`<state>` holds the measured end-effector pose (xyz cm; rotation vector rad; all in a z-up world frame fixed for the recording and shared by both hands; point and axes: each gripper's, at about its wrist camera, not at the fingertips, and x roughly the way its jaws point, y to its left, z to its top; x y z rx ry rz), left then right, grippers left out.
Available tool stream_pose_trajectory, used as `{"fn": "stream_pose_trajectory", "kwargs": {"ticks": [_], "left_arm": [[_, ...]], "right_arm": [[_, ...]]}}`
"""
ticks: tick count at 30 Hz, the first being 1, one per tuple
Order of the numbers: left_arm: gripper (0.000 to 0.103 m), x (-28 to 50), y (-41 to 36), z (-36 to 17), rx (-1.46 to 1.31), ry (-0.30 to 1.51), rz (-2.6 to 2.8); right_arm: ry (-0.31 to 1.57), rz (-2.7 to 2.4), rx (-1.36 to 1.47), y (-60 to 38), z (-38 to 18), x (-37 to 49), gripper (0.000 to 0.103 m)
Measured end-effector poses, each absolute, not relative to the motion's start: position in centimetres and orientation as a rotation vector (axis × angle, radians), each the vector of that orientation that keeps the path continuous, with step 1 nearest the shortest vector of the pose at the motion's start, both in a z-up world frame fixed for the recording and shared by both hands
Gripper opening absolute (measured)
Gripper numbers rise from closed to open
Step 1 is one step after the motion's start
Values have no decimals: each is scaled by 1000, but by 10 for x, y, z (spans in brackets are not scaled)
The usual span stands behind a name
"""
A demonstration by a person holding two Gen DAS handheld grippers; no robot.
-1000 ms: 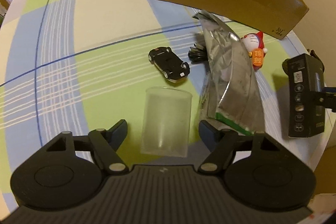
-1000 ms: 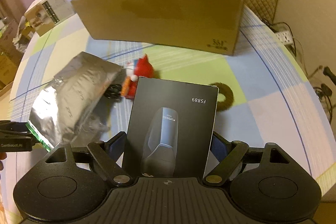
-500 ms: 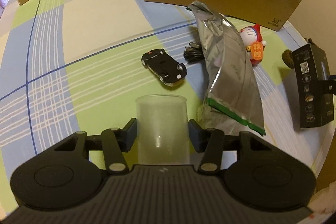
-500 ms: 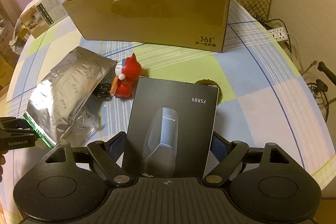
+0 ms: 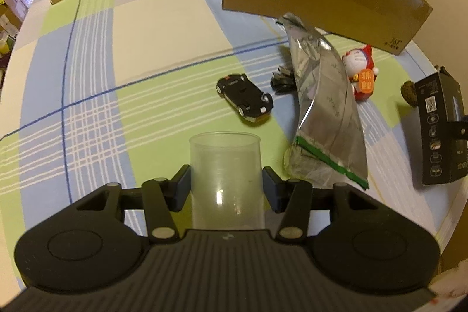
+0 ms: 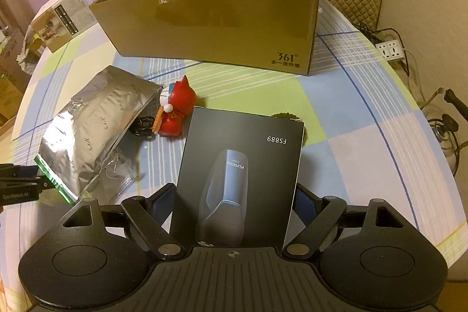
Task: Organize objects
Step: 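Carry the clear cup and FLYCO box over the cardboard box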
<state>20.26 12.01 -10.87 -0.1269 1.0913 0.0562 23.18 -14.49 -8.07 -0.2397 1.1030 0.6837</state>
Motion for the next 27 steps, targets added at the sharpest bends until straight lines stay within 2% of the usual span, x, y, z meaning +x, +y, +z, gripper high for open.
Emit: {"fn": "stream_pose_trajectory", "kwargs": {"ticks": [15, 27], "left_arm": [[47, 204, 122, -65, -134, 1012, 126], [47, 217, 104, -15, -133, 893, 111]], "right_arm": [[1071, 744, -241, -144, -70, 237, 80], [998, 820, -198, -146, -38, 245, 80]]}}
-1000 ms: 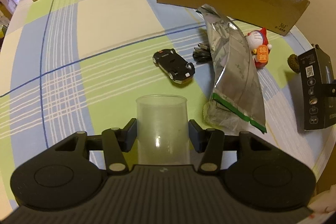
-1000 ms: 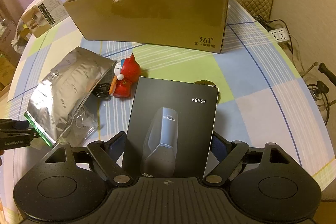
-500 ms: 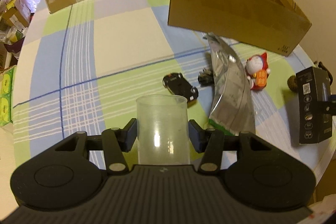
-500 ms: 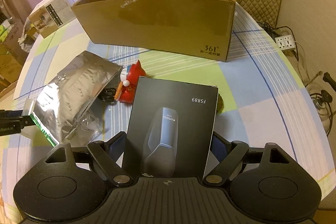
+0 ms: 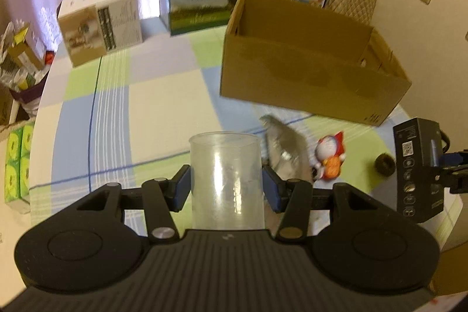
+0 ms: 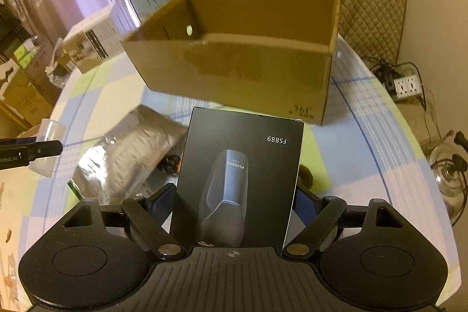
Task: Organize objects
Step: 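Carry the clear cup and FLYCO box over the cardboard box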
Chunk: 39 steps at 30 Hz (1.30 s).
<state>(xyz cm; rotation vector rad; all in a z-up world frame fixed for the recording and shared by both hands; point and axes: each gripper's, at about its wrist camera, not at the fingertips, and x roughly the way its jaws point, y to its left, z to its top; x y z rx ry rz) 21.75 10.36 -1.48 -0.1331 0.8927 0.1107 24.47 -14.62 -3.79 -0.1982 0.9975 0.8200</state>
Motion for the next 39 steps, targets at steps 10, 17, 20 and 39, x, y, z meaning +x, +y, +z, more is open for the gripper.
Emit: {"fn": "stream_pose_trajectory", "kwargs": {"ticks": [10, 17, 20, 39], "left_arm": [[47, 244, 81, 4, -118, 841, 76], [47, 272, 64, 17, -97, 802, 49], [47, 287, 57, 25, -80, 776, 37], [47, 418, 30, 42, 19, 740, 2]], "right_arm": [[942, 869, -179, -150, -16, 257, 80], [876, 894, -172, -146, 4, 277, 80], [842, 904, -158, -143, 15, 289, 80], [713, 859, -145, -82, 55, 403, 80]]}}
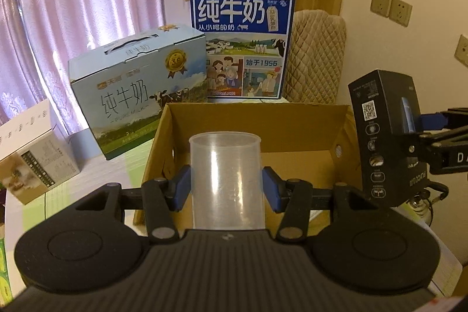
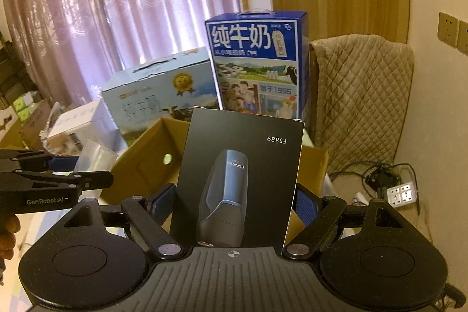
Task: Organize objects
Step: 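Carry the clear cup and FLYCO box over the cardboard box, then lower the cup and FLYCO box into the box and open both tools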
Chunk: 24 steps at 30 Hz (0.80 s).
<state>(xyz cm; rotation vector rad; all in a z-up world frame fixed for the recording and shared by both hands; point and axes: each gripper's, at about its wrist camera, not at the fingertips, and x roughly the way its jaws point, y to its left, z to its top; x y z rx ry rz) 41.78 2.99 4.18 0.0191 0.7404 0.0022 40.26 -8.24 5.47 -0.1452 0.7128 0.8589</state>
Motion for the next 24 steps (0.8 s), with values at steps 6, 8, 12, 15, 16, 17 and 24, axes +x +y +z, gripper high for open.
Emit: {"fn": "stream_pose_trajectory", "kwargs": {"ticks": [6, 8, 12, 15, 16, 17, 24], "left_arm": [[47, 457, 33, 20, 22, 809, 13], [47, 469, 35, 11, 31, 837, 17], [47, 489, 41, -7, 38, 896, 24], [47, 501, 43, -22, 62, 937, 31], [47, 504, 43, -27, 70, 950, 35], [47, 507, 43, -31, 78, 962, 37], [47, 523, 44, -52, 114, 1021, 40]], "right_arm": [[754, 828, -182, -58, 34, 430, 80], [783, 819, -193, -50, 24, 438, 80], [824, 804, -233, -37, 5, 453, 80], [848, 795, -259, -31, -6, 460, 80], [853, 792, -269, -30, -9, 462, 80], [857, 788, -278, -28, -12, 464, 80], [887, 767, -323, -22, -27, 472, 80]]}}
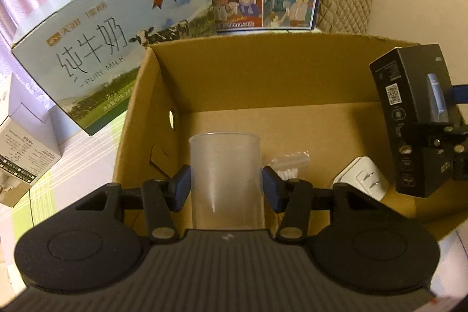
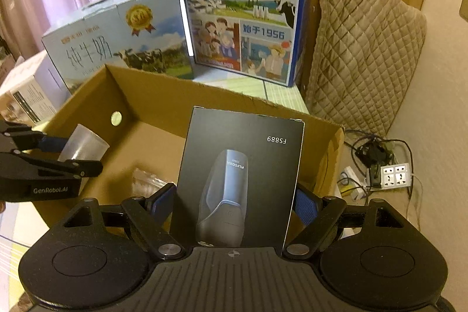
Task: Organize objects
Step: 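Lower the cup and FLYCO box into the box and open both tools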
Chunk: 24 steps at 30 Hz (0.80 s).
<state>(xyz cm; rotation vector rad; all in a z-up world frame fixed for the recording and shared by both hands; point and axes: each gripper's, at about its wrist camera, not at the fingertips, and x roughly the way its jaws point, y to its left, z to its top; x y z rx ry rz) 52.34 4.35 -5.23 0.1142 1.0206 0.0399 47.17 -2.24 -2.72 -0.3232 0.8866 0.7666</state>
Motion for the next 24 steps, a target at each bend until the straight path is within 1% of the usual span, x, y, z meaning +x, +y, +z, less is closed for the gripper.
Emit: {"fn": "stream_pose_trajectory", "kwargs": {"ticks": [5, 7, 8, 10, 11, 22, 24], "left_arm": [[48, 530, 40, -63, 138, 1050, 33], [50, 532, 36, -67, 149, 1061, 25], [52, 532, 36, -68, 152, 1065, 26], [66, 532, 34, -69, 159, 1061, 23], [67, 531, 34, -69, 162, 1056, 24], [70, 522, 35, -60, 148, 1043, 15], [73, 519, 36, -59, 144, 1040, 15]], "right_arm": [[890, 750, -346, -22, -32, 475, 80], [889, 745, -354, -22, -33, 476, 80], [889, 742, -359, -21, -33, 477, 80], [888, 738, -368, -21, -34, 477, 80], [889, 740, -368, -21, -34, 477, 80], [900, 719, -385, -18, -42, 481, 81], [908, 714, -367, -18, -43, 485, 82]]}}
